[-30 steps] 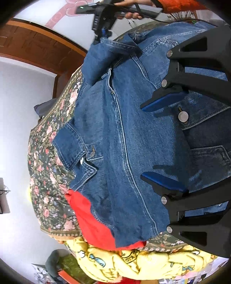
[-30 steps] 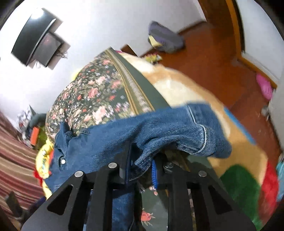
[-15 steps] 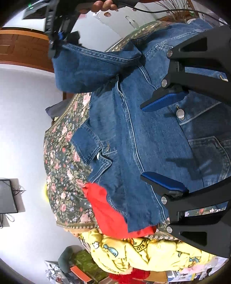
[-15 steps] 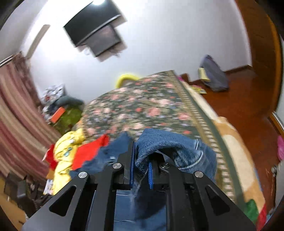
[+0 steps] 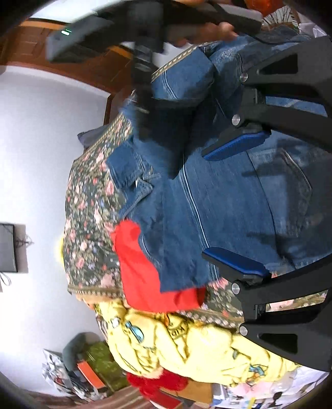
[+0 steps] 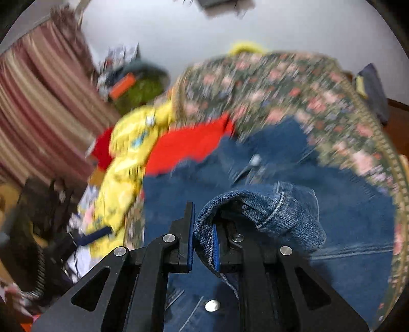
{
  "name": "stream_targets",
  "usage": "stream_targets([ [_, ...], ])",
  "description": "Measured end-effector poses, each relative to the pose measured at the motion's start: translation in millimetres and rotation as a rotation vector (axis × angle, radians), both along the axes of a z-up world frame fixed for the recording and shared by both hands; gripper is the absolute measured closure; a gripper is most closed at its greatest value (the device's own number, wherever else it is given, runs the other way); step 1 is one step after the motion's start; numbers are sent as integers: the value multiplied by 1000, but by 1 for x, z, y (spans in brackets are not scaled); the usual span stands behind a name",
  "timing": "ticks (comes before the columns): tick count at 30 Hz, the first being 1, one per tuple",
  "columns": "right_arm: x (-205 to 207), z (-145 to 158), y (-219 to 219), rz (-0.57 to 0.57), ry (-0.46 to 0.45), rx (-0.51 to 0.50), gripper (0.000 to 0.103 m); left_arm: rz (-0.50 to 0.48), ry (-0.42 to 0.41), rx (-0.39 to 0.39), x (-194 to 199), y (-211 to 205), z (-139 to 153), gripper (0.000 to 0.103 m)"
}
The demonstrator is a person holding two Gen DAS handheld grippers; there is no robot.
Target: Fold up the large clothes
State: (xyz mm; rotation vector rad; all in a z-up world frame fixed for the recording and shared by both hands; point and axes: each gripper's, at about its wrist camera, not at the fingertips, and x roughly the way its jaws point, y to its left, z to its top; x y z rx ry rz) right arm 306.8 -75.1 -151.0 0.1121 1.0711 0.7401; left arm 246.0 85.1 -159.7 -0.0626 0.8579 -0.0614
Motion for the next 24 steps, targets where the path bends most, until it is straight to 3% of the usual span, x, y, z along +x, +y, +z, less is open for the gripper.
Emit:
stream_targets([
  [5, -10, -23, 19, 60, 90, -40, 92, 46, 23, -19, -7, 21, -7, 34],
  [7, -11, -27, 23, 73, 128, -69, 87, 55, 35, -37, -8, 25, -9, 34],
  [9, -11, -30, 24, 86, 173, -108, 60, 63, 45, -50, -9, 28, -10, 34],
  [10, -12, -28, 22, 90, 176, -105, 55, 65, 47, -53, -8, 28, -11, 34],
  [18, -22, 25, -24, 46, 8, -92, 53, 36, 81, -104, -1, 14, -15, 34],
  [21, -22, 44, -47, -7, -74, -96, 42, 17, 93, -121, 7, 3, -15, 34],
  [24, -23, 58, -78, -83, -170, -126, 39, -17, 85, -99, 16, -15, -10, 34],
])
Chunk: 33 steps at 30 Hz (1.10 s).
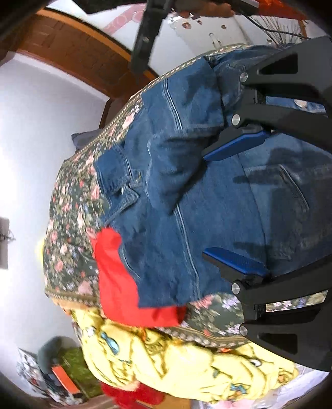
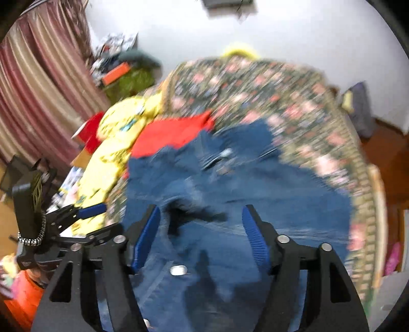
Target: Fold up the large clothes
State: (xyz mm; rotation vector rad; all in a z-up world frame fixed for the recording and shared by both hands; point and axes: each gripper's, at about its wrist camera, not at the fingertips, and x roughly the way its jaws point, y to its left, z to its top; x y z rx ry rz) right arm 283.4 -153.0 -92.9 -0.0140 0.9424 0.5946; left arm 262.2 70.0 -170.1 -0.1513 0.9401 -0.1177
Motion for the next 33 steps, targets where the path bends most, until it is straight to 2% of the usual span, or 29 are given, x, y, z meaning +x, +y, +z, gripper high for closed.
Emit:
stream_targets([
  [3, 2, 0, -32, -73, -39, -49, 39, -48, -8, 42, 11, -23, 4, 34],
  [7, 7, -15, -67, -152, -18, -87, 39, -101, 3, 86, 29, -49, -1, 34],
  [13, 15, -69, -102, -227, 101, -155, 39, -113, 65, 205, 63, -74, -33, 34],
  [16, 18, -100, -112, -243, 188, -166, 39, -95, 97, 215, 74, -69, -47, 34],
  [18, 19, -119, -114, -246, 239, -166, 39, -86, 100, 199, 76, -63, -50, 36],
  [20, 16, -126, -119, -261, 247, -130, 39, -76, 85, 188, 74, -55, -47, 43],
  [23, 16, -127, -126, -282, 253, -84, 30, -49, 53, 180, 64, -40, -40, 43],
  [27, 14, -131, -129, -269, 262, -35, 28, -12, 65, 118, 47, -17, -41, 43],
  [29, 12, -130, -127, -272, 246, -57, 28, 39, 84, 117, 38, -5, -47, 55],
  [31, 9, -131, -128, -271, 238, -57, 28, 94, 104, 28, 28, 18, -54, 55],
  [33, 9, -133, -130, -279, 245, -44, 28, 125, 137, -129, 20, 44, -66, 55],
])
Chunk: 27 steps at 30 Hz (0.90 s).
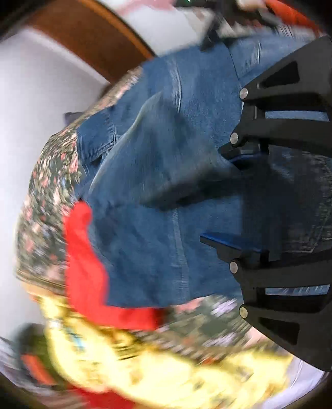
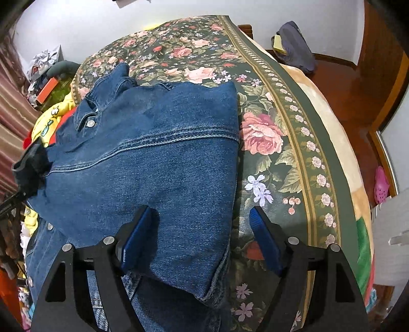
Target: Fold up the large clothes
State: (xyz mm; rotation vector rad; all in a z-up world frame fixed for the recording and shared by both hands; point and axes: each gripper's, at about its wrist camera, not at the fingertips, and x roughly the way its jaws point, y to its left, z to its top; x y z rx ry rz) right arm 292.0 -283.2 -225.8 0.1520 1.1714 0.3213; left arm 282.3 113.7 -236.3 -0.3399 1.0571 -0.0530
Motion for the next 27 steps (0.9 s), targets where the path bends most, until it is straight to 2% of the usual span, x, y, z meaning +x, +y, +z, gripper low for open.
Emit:
stream_targets([
  [1, 1, -1, -1, -2, 1, 3, 28, 8, 8, -28, -2, 6, -3, 60],
  [4, 1, 0, -1, -6, 3, 5, 28, 24, 26, -41, -6, 15, -13, 66],
  [10, 2, 3, 1, -24, 16, -14, 28, 22, -49, -25, -9, 11, -3, 80],
  [12, 2, 9, 2, -16, 12, -29, 28, 23, -94, 14, -13, 8, 11, 81],
  [15, 2, 26, 5, -6, -45, -50, 28, 20, -212, 118, -21, 0, 46, 82],
  [17, 2, 36, 7, 0, -75, -44, 28, 24, -258, 190, -23, -3, 61, 82],
  [19, 2, 40, 8, 4, -87, -38, 28, 22, -271, 227, -21, -2, 66, 82],
  [22, 2, 32, 15, 15, -71, -45, 28, 6, -196, 235, -15, 3, 47, 80],
  [24, 1, 18, 20, 24, -32, -56, 28, -2, -94, 238, -9, 9, 20, 76],
  [27, -1, 0, 25, 39, 22, -62, 28, -5, 4, 184, -11, 20, -13, 65],
])
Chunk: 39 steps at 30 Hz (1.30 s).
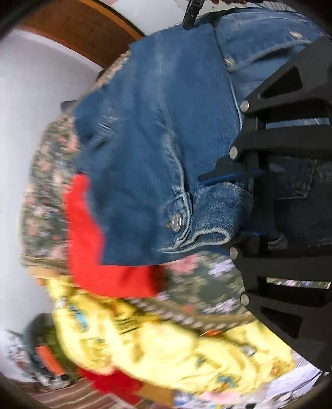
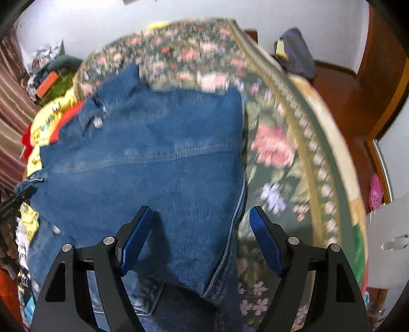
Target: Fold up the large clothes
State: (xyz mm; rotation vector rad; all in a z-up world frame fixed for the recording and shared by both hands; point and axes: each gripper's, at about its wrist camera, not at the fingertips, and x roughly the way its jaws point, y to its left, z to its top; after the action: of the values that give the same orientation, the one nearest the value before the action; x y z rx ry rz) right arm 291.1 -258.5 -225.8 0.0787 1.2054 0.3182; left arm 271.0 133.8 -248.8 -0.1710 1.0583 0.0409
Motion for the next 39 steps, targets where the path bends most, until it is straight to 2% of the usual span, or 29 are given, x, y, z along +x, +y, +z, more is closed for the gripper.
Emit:
stream_targets([
  [4, 1, 1, -5, -14, 16, 38, 28, 34, 20, 3, -6, 14, -10, 39],
  [6, 5, 4, -7, -22, 11, 29, 28, 41, 18, -9, -7, 21, -6, 34],
  [9, 9, 13, -6, -16, -13, 13, 28, 29, -2, -17, -8, 26, 9, 33],
  [12, 11, 23, -7, -22, -45, 20, 28, 33, -46, 61, -6, 31, 27, 33],
  [16, 24, 35, -10, -39, -91, 44, 28, 54, -77, 78, 9, 50, 40, 33],
  [22, 52, 35, -13, -62, -101, 65, 28, 82, -79, 19, 45, 76, 34, 33],
  [29, 89, 10, -13, -59, -50, 81, 28, 79, -56, -94, 84, 84, 8, 34],
  [30, 94, 6, -13, -56, -45, 91, 28, 79, -55, -105, 87, 85, 4, 35],
  [33, 106, -3, -12, -55, -41, 95, 29, 62, -42, -140, 97, 86, -6, 47],
  [34, 108, -6, -11, -50, -39, 93, 32, 60, -40, -142, 99, 86, -9, 54],
  [35, 111, -10, -10, -43, -32, 95, 42, 57, -37, -142, 101, 85, -12, 63],
  [36, 114, -14, -8, -35, -26, 97, 53, 55, -34, -145, 103, 85, -15, 68],
  [38, 116, -15, -6, -31, -37, 84, 64, 59, -36, -153, 107, 83, -17, 81],
  [39, 117, -14, -4, -29, -43, 75, 73, 59, -43, -144, 108, 82, -16, 85],
])
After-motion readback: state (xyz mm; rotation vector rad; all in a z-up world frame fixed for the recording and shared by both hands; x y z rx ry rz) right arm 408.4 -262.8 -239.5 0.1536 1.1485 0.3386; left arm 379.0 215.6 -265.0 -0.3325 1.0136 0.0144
